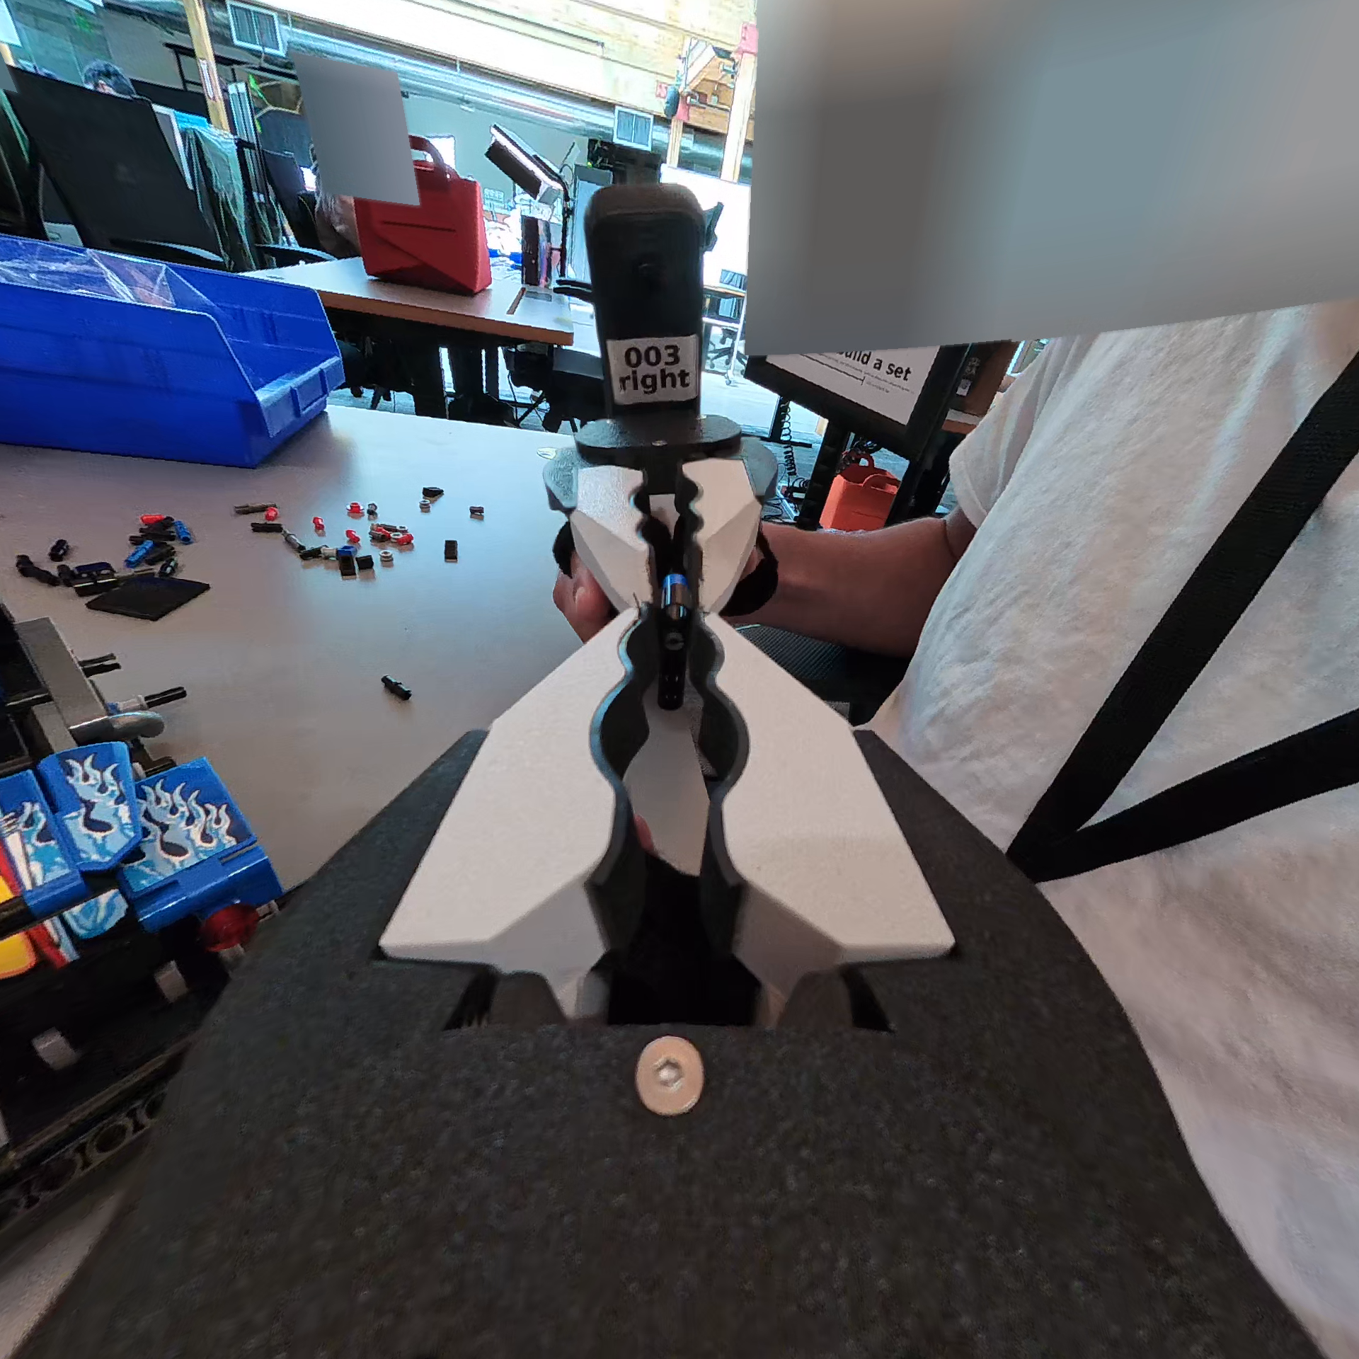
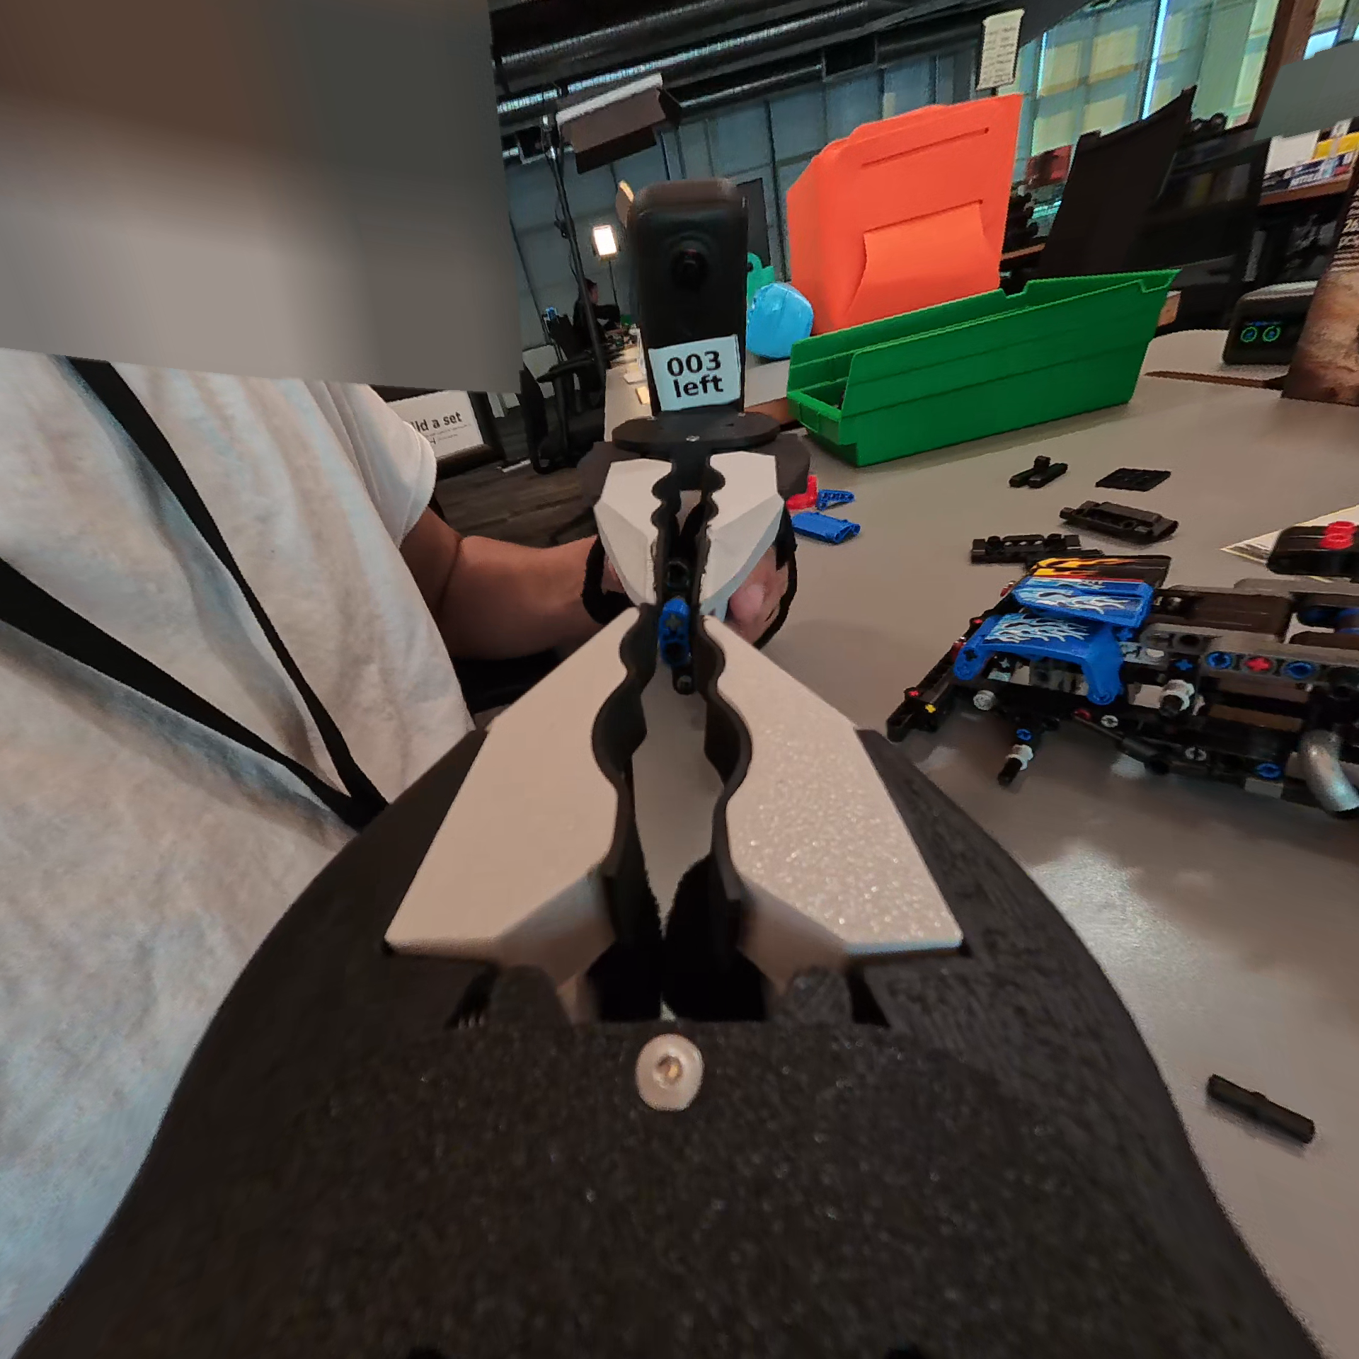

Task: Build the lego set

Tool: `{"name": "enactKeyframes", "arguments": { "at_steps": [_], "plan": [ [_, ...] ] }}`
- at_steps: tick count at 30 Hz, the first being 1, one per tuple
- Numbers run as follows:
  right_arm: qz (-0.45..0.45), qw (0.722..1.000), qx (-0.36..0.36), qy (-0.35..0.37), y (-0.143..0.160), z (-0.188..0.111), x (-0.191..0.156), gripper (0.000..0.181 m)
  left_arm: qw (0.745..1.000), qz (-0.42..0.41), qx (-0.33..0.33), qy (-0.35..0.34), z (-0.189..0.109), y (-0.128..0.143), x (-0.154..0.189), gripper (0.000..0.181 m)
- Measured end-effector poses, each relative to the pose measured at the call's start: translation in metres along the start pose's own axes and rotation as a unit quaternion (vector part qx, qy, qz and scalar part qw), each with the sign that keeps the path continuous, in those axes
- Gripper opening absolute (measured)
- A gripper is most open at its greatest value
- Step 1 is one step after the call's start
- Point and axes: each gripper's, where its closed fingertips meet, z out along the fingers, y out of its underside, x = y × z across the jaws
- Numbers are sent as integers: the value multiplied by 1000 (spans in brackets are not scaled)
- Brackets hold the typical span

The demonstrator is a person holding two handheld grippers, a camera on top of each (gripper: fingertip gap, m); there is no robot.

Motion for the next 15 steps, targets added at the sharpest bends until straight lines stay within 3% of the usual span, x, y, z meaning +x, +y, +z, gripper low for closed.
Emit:
{"name": "enactKeyframes", "arguments": {
  "at_steps": [15],
  "plan": [
    [-37,999,29,12,-8,-3,-2,6,999,-1,32,1,-8,-10,0,6]
  ]
}}
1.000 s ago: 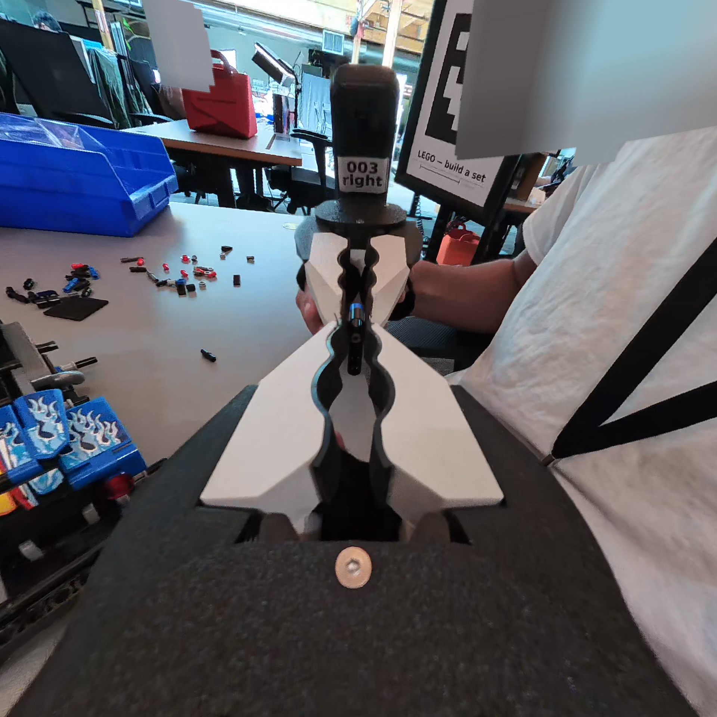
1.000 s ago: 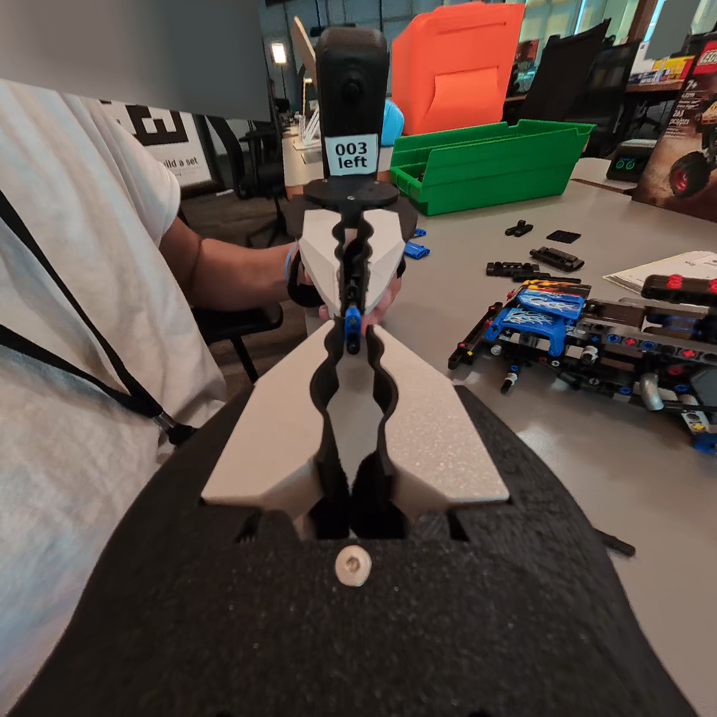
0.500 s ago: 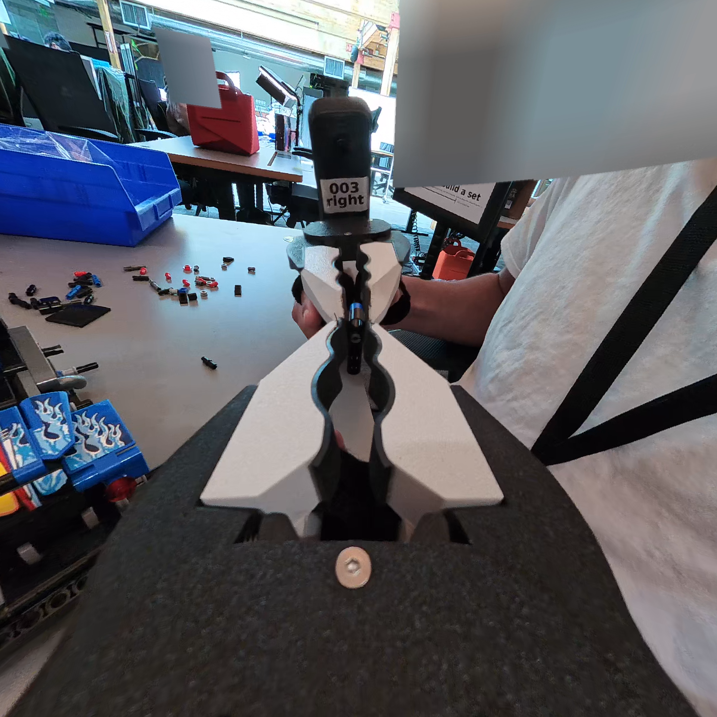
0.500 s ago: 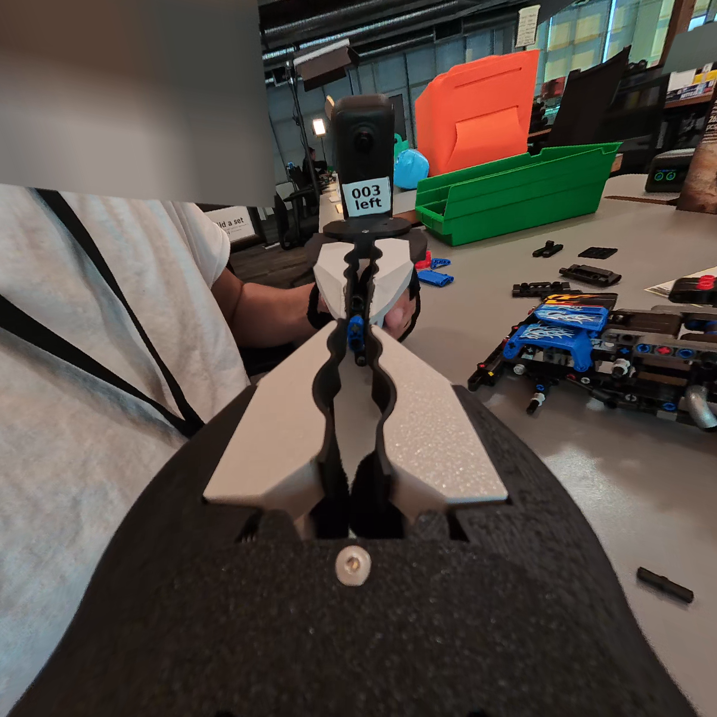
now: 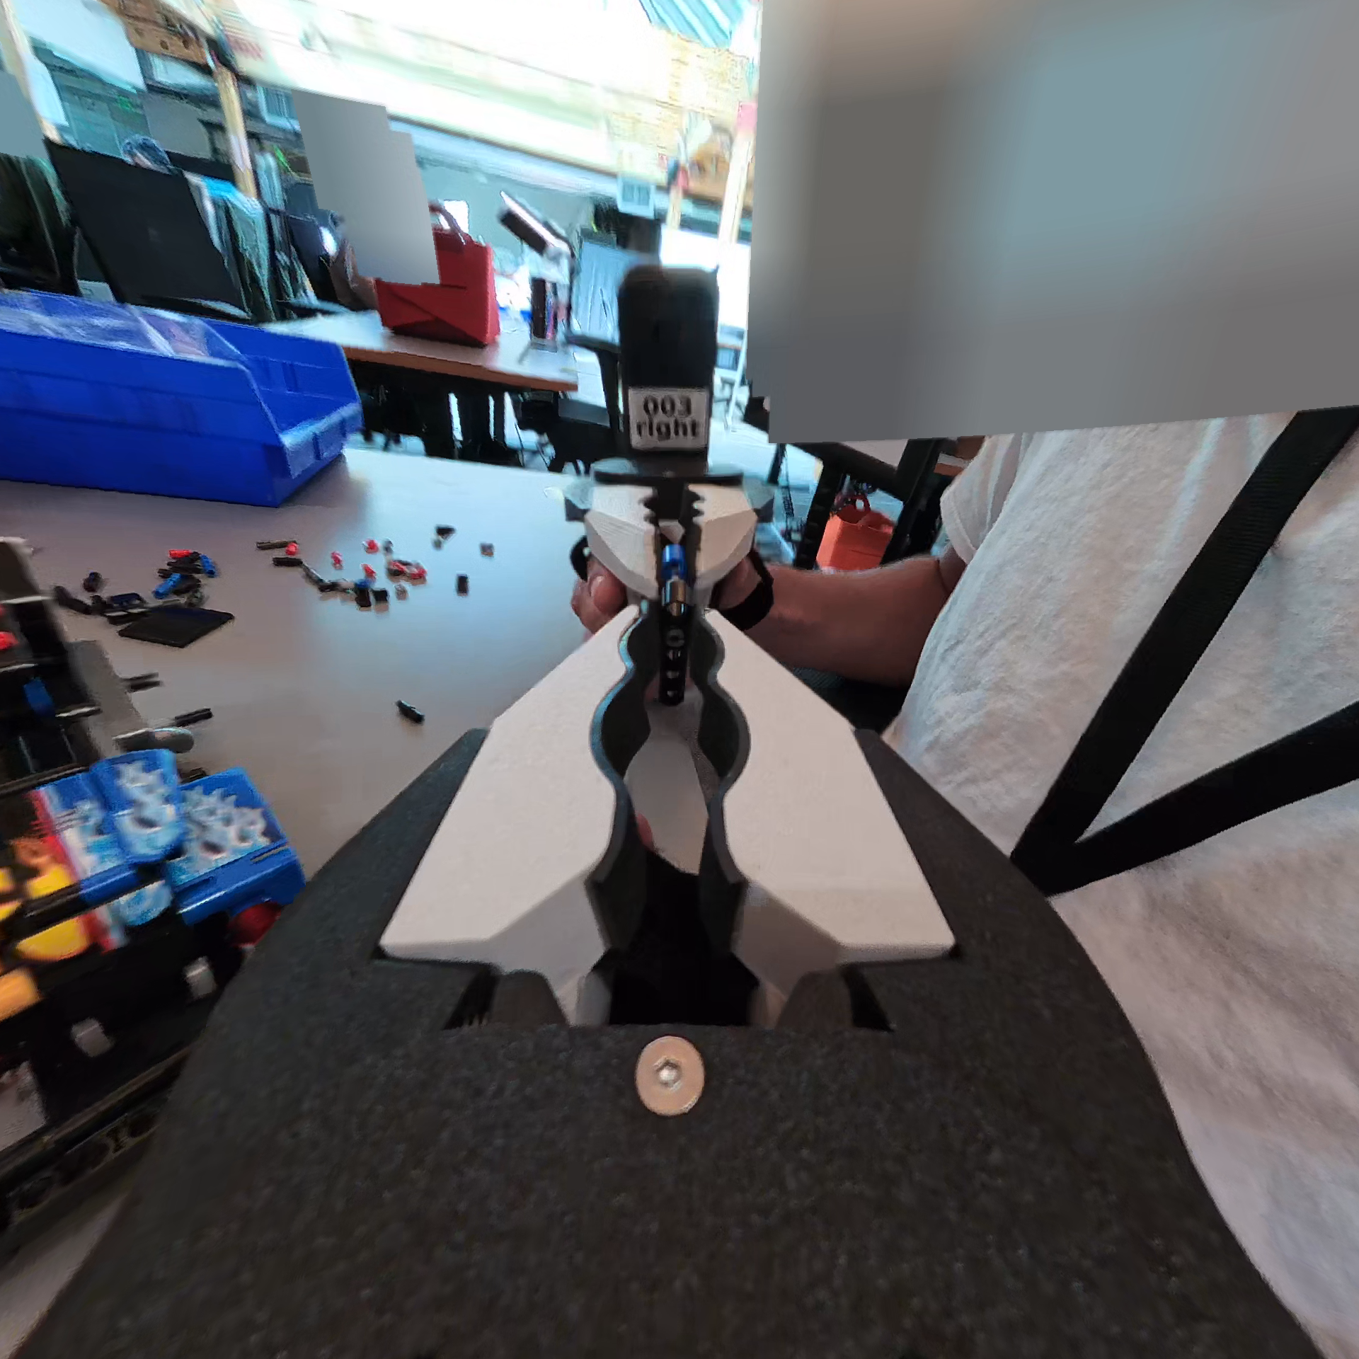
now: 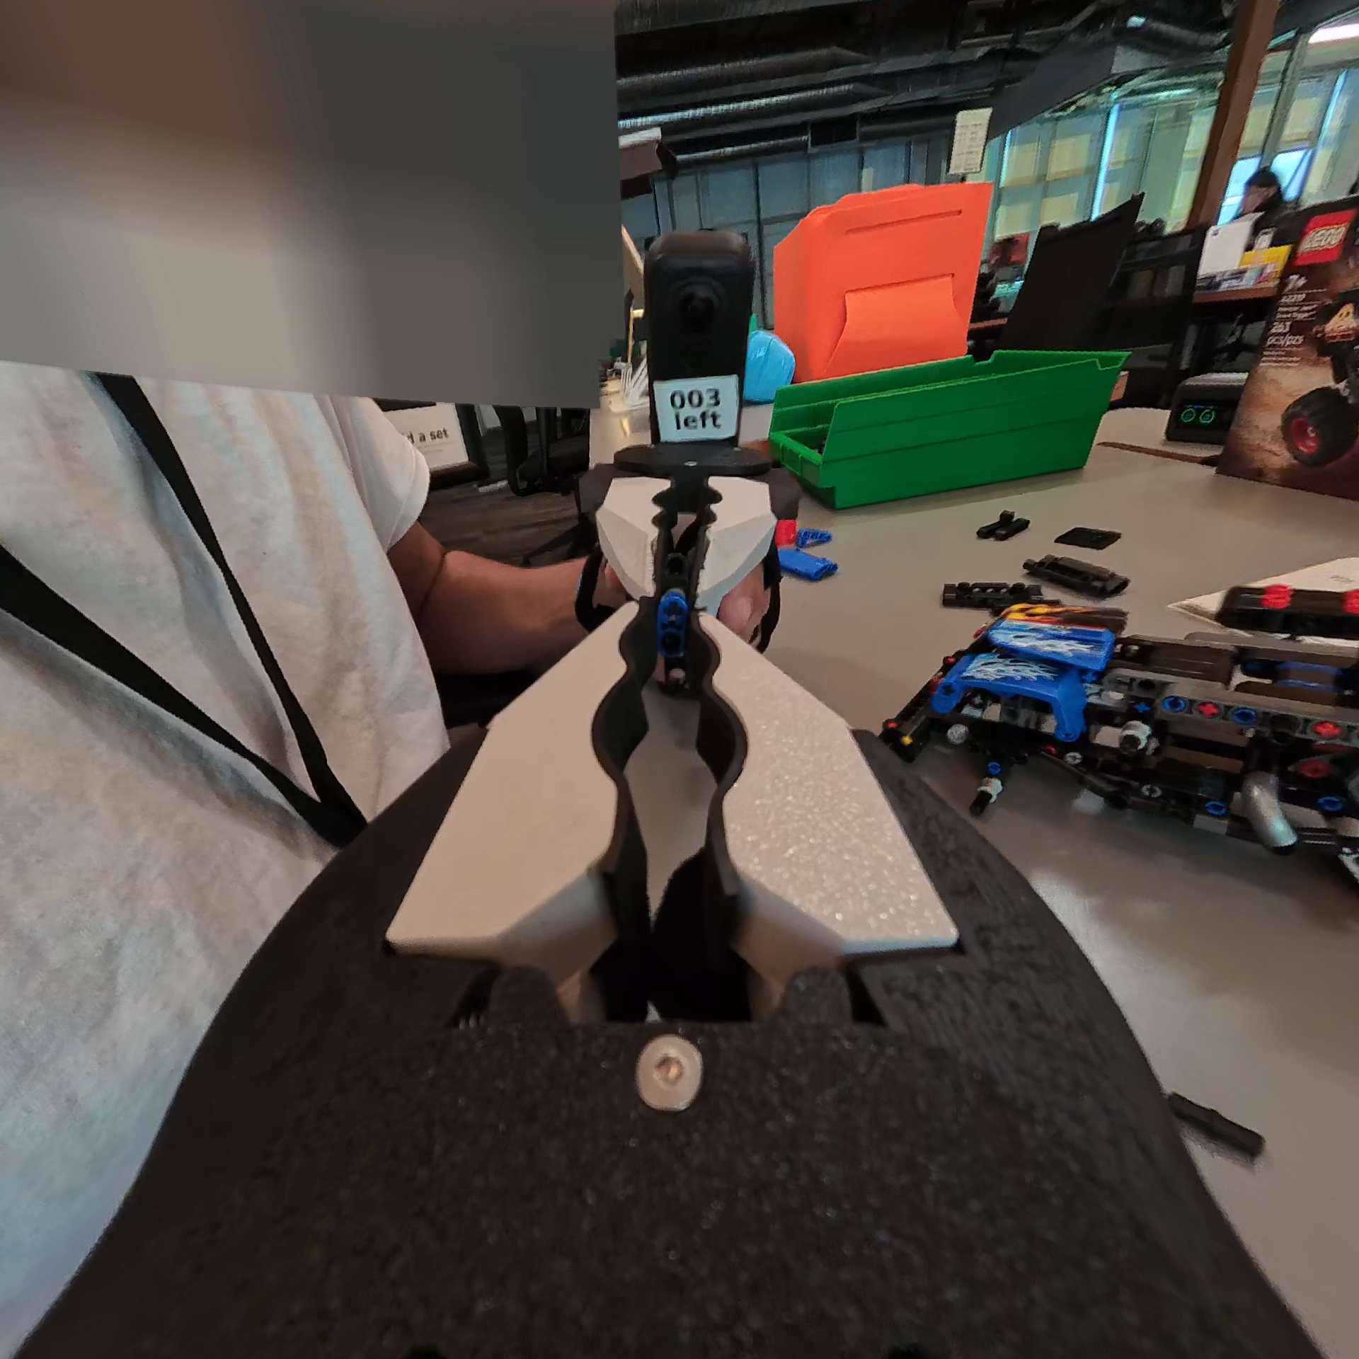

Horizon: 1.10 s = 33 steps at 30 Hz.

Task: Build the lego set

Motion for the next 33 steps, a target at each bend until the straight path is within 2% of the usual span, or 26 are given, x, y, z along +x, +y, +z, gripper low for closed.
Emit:
{"name": "enactKeyframes", "arguments": {
  "at_steps": [2,5,12,33],
  "plan": [
    [12,999,38,15,-10,-16,9,6,999,-16,34,-1,-14,-13,-5,6],
    [16,999,45,20,-14,-21,11,7,1000,-9,23,-5,-12,-10,-6,6],
    [5,1000,-6,18,-1,0,6,7,1000,-16,-11,4,-1,4,-2,6],
    [0,999,-38,12,8,3,3,7,999,-13,-31,2,2,10,-2,6]
  ]
}}
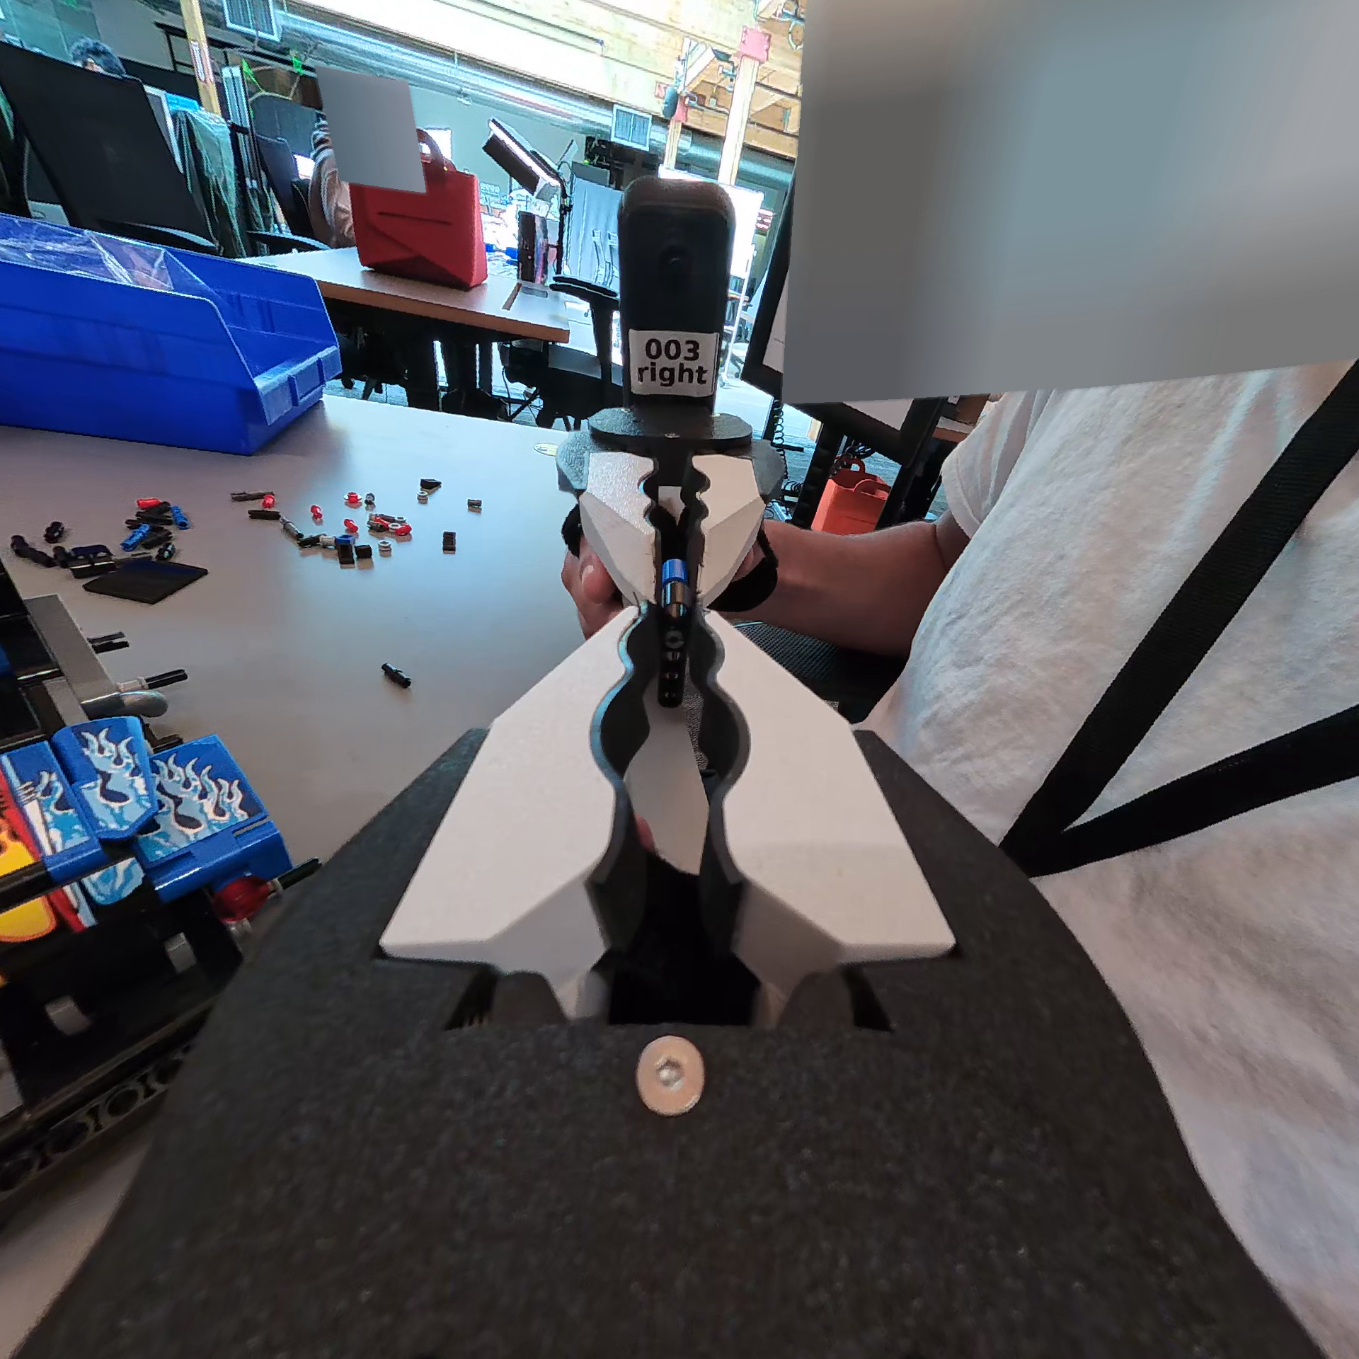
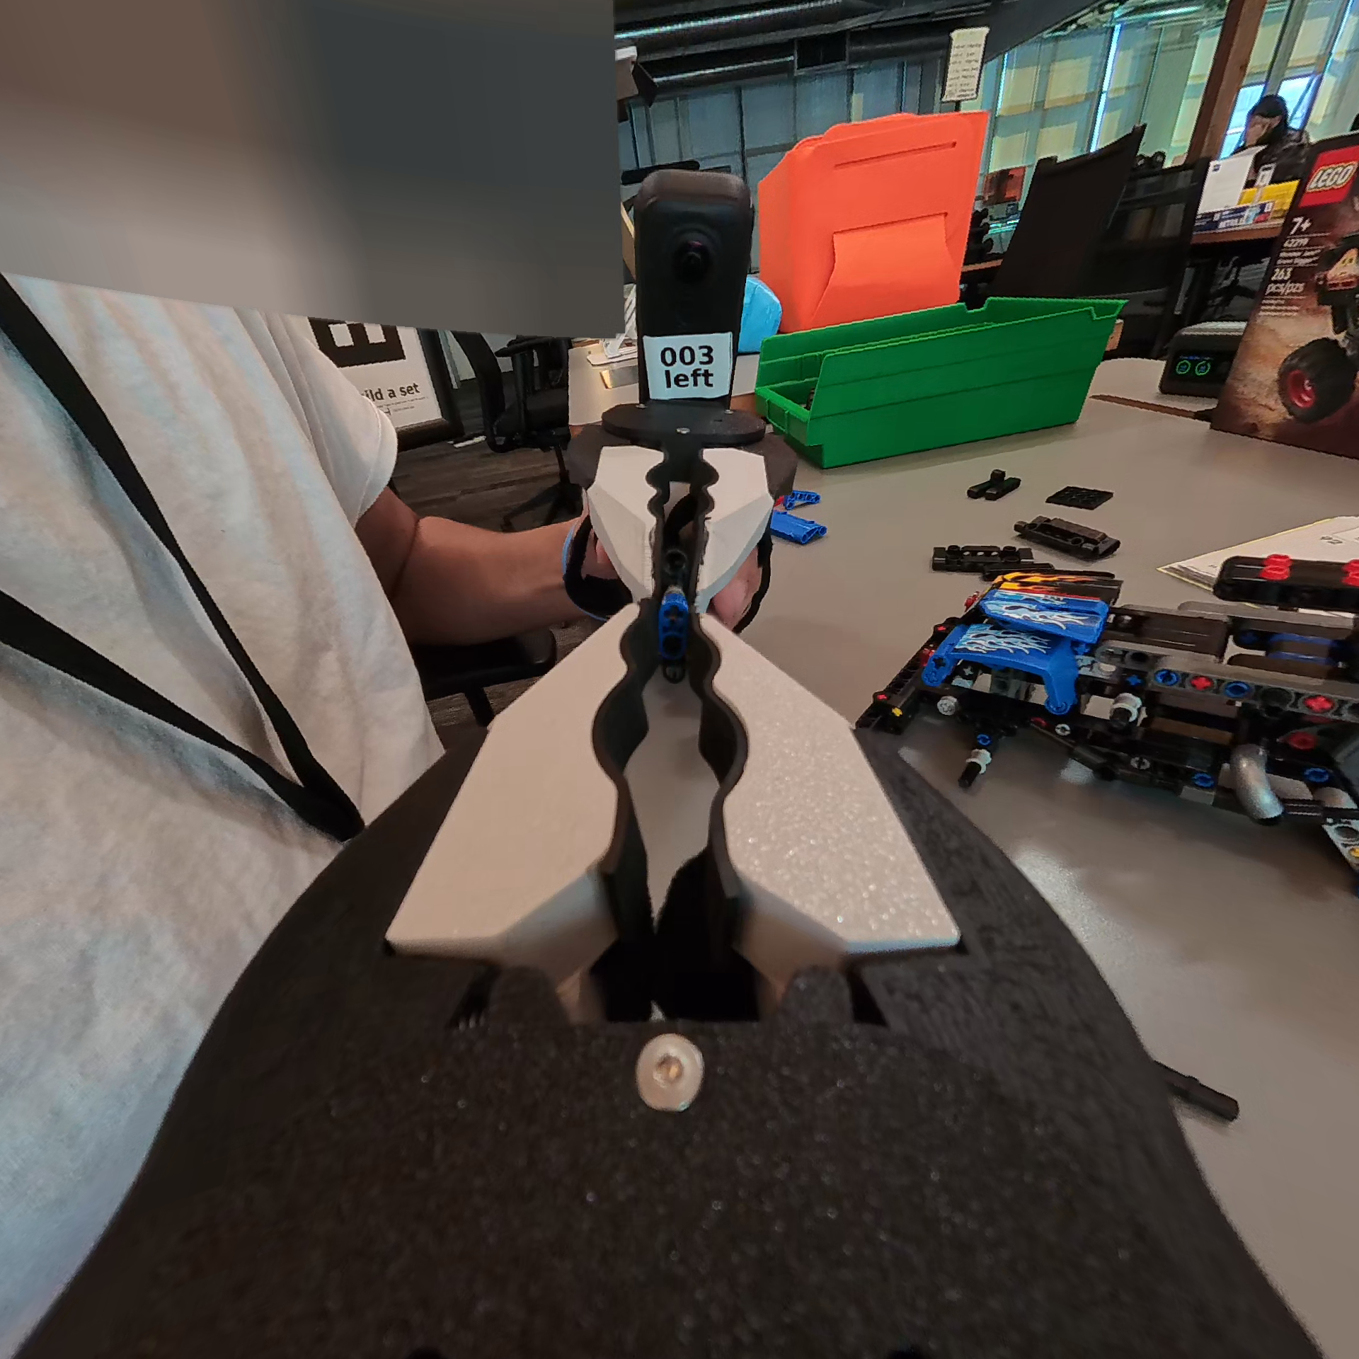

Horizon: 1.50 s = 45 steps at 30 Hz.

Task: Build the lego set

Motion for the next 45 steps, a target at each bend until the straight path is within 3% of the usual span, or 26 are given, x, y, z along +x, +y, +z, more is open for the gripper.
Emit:
{"name": "enactKeyframes", "arguments": {
  "at_steps": [15,22,26,29,40,45],
  "plan": [
    [2,1000,-4,6,0,4,2,12,999,-32,32,4,-3,-9,-3,6],
    [7,1000,-5,19,-2,3,5,5,997,-72,36,14,-5,-9,-6,5],
    [35,999,17,14,-8,0,6,4,998,-55,14,7,-1,-3,-4,16],
    [47,999,21,11,-9,0,6,4,999,-41,17,-5,0,-4,-5,6],
    [73,997,22,-5,-8,1,3,5,999,-47,4,11,0,-1,-2,5],
    [71,997,-10,2,3,5,4,0,999,-32,-19,-7,3,6,-5,5]
  ]
}}
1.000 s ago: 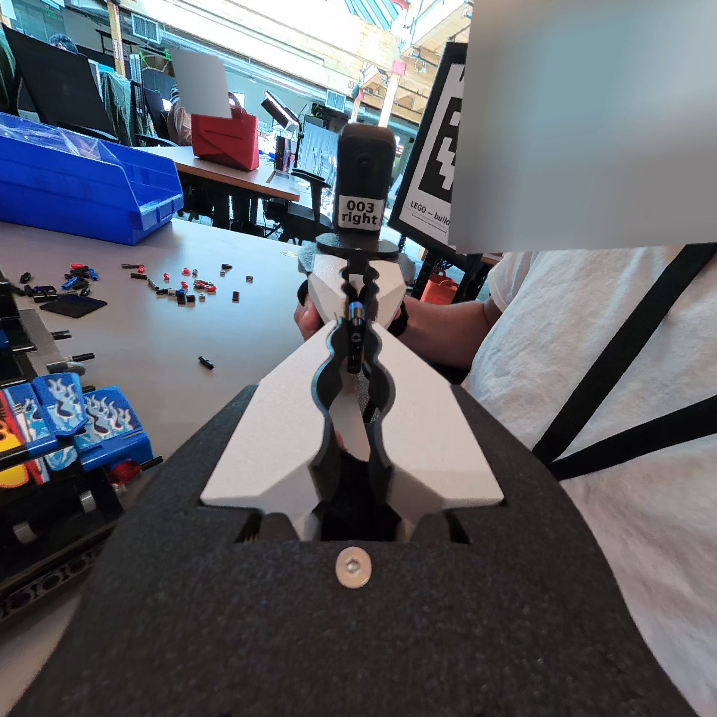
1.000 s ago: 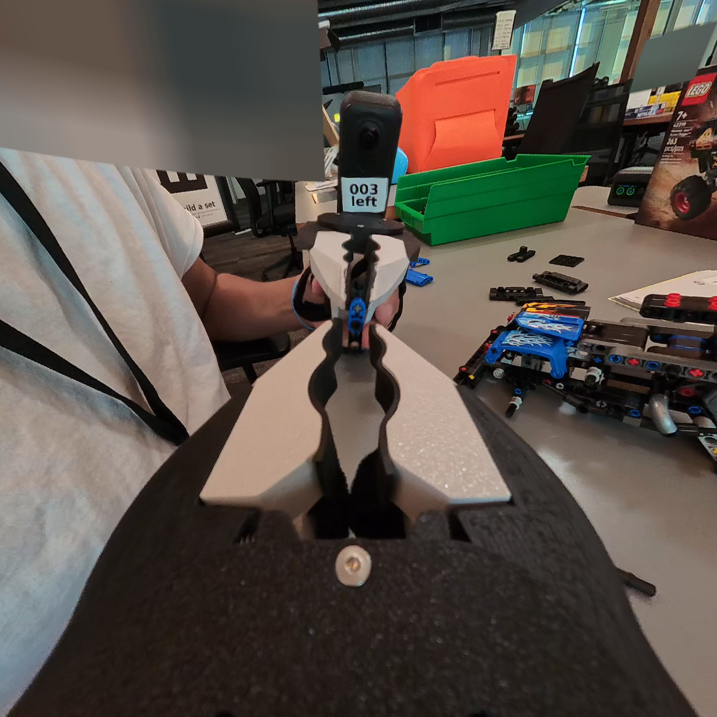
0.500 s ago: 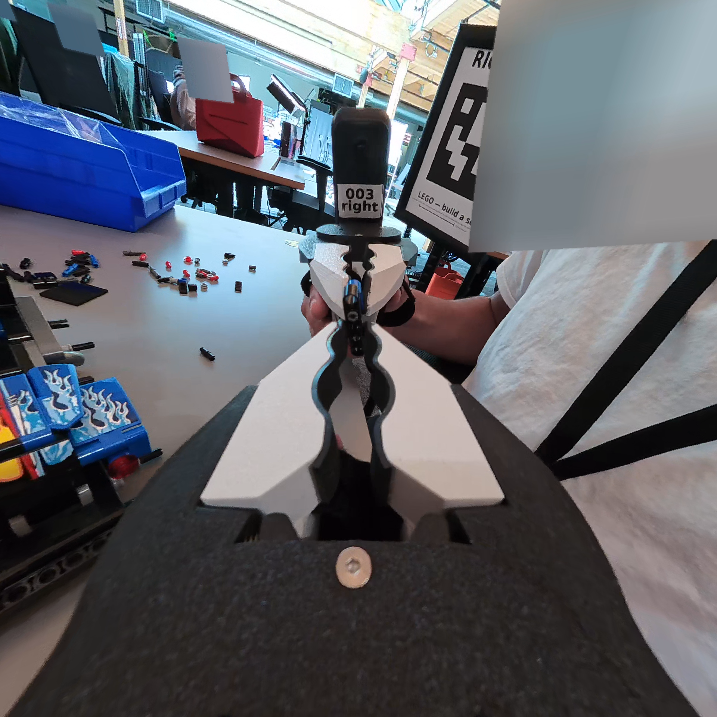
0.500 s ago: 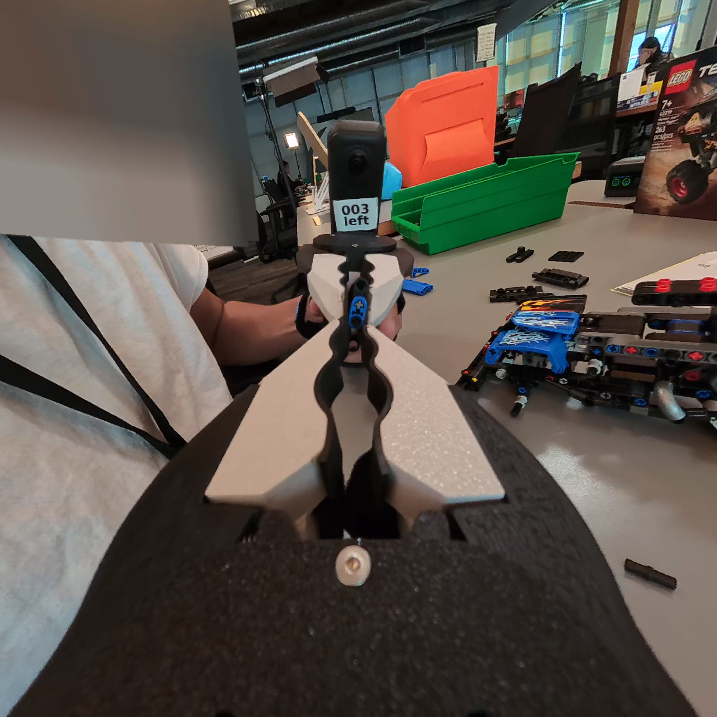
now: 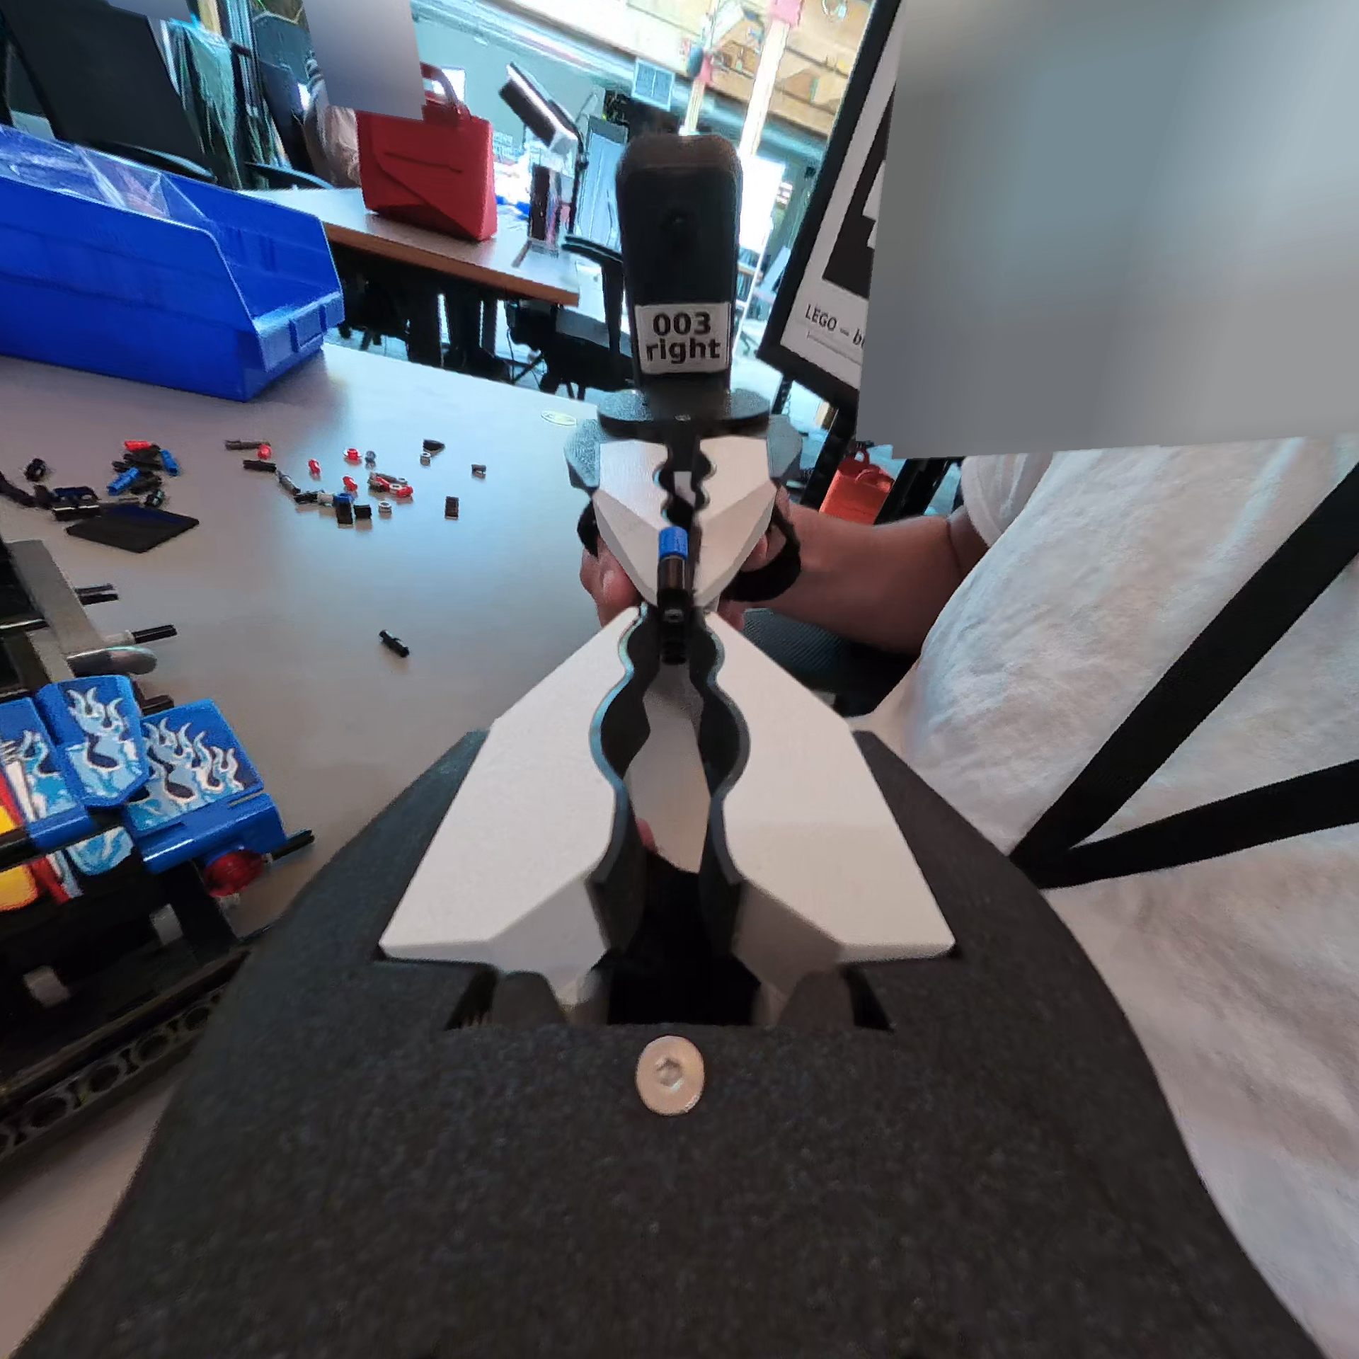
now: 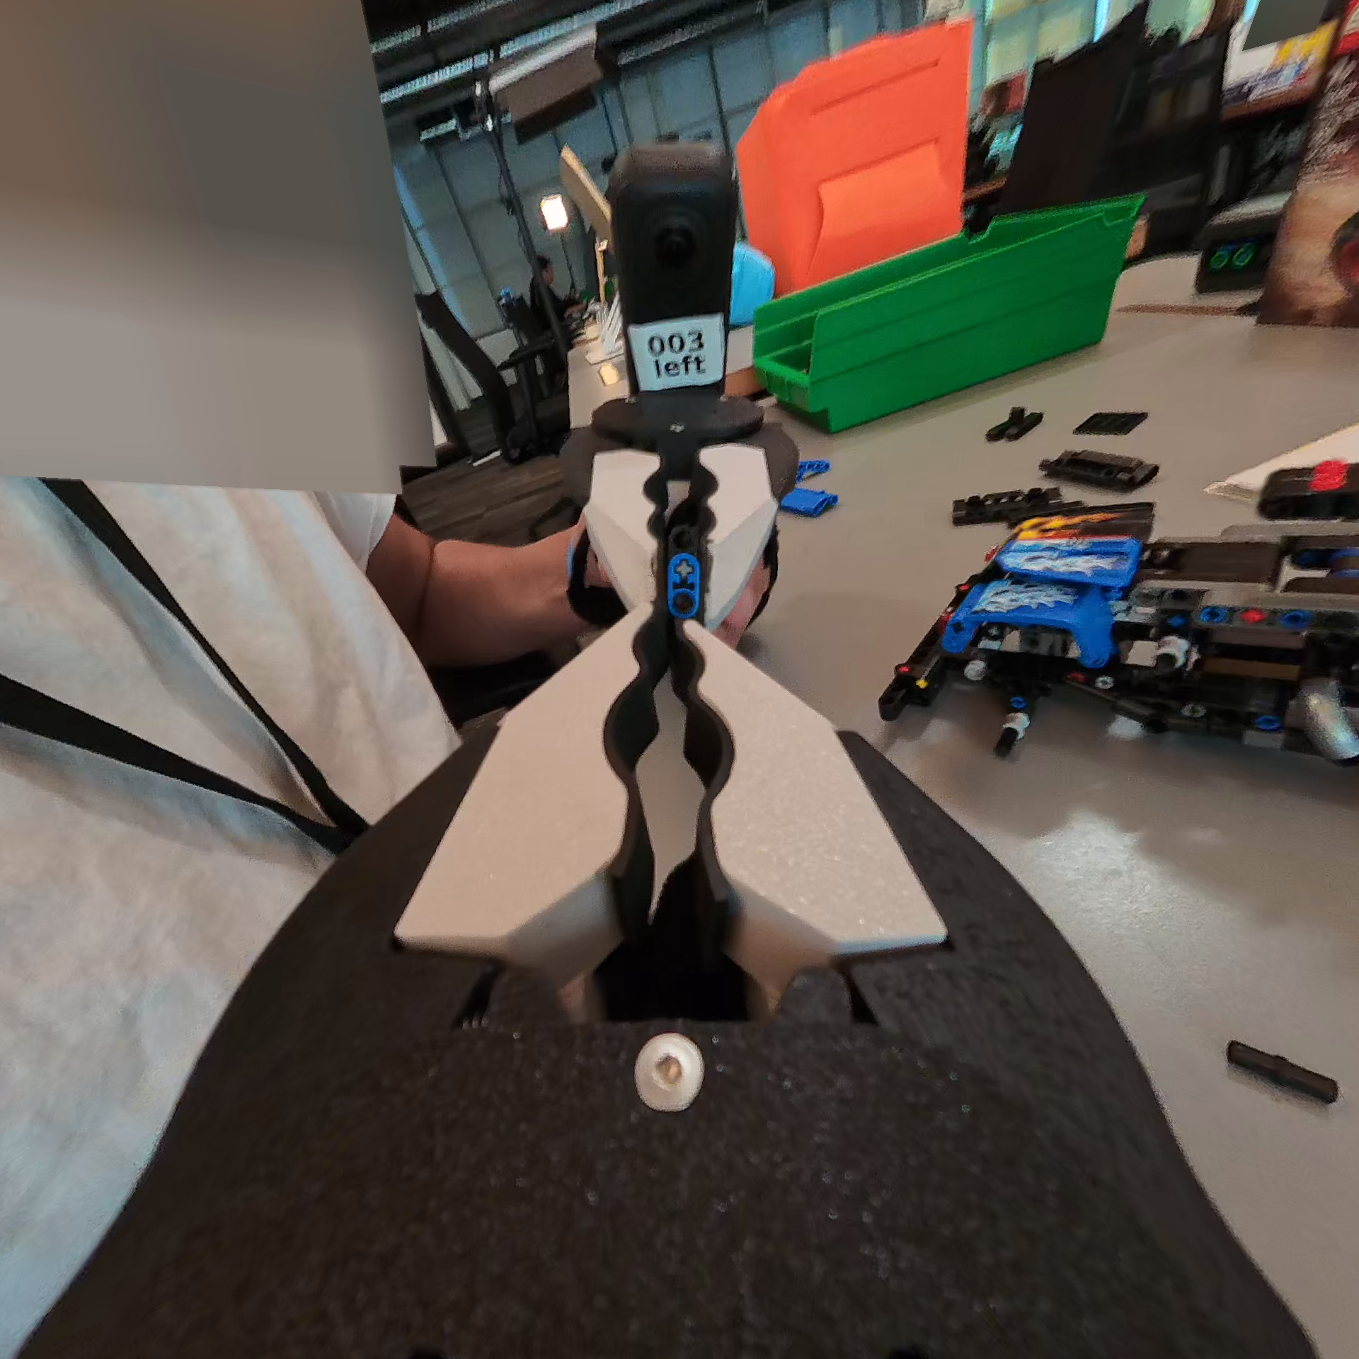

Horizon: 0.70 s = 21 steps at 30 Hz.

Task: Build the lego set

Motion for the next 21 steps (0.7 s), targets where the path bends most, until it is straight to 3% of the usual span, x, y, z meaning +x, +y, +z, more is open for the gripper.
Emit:
{"name": "enactKeyframes", "arguments": {
  "at_steps": [6,11,15,21],
  "plan": [
    [-35,999,-32,2,0,-3,-1,0,1000,4,-2,1,0,0,0,5],
    [-37,999,-15,9,-5,-10,1,12,1000,6,-15,6,0,4,1,5],
    [-50,998,-33,5,0,-5,-2,6,999,11,-30,8,3,8,3,5],
    [-11,1000,-20,7,2,-4,3,6,999,32,-35,-17,4,9,-2,6]
  ]
}}
